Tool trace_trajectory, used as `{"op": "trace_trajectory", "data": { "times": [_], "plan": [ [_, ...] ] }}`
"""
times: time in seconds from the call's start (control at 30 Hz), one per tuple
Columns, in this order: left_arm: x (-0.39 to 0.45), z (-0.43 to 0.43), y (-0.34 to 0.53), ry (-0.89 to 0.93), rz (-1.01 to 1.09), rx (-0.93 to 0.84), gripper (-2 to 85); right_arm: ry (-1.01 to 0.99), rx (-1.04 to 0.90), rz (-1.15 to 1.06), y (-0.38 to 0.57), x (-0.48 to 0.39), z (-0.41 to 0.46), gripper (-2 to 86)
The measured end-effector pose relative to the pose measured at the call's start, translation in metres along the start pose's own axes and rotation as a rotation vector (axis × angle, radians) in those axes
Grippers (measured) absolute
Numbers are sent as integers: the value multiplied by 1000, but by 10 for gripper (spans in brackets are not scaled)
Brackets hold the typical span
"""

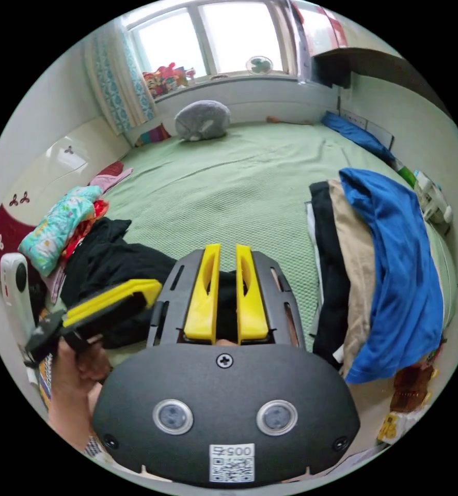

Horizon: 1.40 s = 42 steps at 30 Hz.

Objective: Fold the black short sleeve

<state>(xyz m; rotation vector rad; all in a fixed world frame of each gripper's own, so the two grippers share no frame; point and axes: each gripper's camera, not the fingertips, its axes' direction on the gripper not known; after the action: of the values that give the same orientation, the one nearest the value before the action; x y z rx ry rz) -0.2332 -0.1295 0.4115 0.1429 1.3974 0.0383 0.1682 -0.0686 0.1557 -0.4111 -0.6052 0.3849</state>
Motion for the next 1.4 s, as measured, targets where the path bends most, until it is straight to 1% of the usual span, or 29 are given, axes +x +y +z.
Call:
{"op": "trace_trajectory", "data": {
  "times": [0.07, 0.17, 0.23, 0.3, 0.43, 0.53, 0.57, 0.63, 0.67, 0.77, 0.9, 0.97, 1.07, 1.17, 1.2, 1.27, 1.4],
  "plan": [
    [-34, -32, 2, -155, -52, 54, 74, -4, -37, -90, -5, -14, 10, 89],
    [-77, -59, -2, -290, -133, 57, 93, 14, -78, -141, -9, -23, 25, 98],
    [-100, -67, -6, -333, -166, 45, 106, -8, -114, -140, -11, -22, 35, 103],
    [-120, -66, -10, -321, -202, 8, 119, -25, -160, -140, -13, -21, 49, 112],
    [-147, -51, -15, -303, -257, -59, 126, 40, -272, -142, -17, -16, 89, 119],
    [-150, -33, -16, -311, -243, -143, 100, 52, -370, -155, -13, -12, 118, 97],
    [-150, -27, -14, -309, -248, -177, 79, 62, -362, -154, -13, -11, 120, 84],
    [-150, -24, -10, -284, -265, -211, 47, 48, -366, -149, -16, -9, 119, 58],
    [-147, -28, -6, -262, -250, -194, 36, 10, -356, -139, -17, -7, 116, 32],
    [-132, -60, 5, -188, -181, -113, 21, -71, -287, -73, -18, 0, 101, -2],
    [-108, -117, 27, -131, -85, -37, 13, -130, -200, -57, -16, 3, 72, -9],
    [-94, -154, 49, -68, -39, -6, 11, -176, -154, -59, -8, 3, 52, -9],
    [-80, -187, 88, 26, -20, -3, 9, -201, -128, -51, 9, 5, 31, -10],
    [-70, -199, 133, 133, -29, -25, 9, -145, -157, -150, 32, 1, 17, -10],
    [-68, -200, 141, 144, -27, -29, 9, -133, -167, -165, 36, 1, 15, -11],
    [-63, -199, 173, 137, -36, -65, 9, -117, -212, -188, 55, 6, 13, -11],
    [-58, -195, 208, 113, -30, -135, 9, -113, -320, -185, 75, 14, 22, -10]
  ]
}}
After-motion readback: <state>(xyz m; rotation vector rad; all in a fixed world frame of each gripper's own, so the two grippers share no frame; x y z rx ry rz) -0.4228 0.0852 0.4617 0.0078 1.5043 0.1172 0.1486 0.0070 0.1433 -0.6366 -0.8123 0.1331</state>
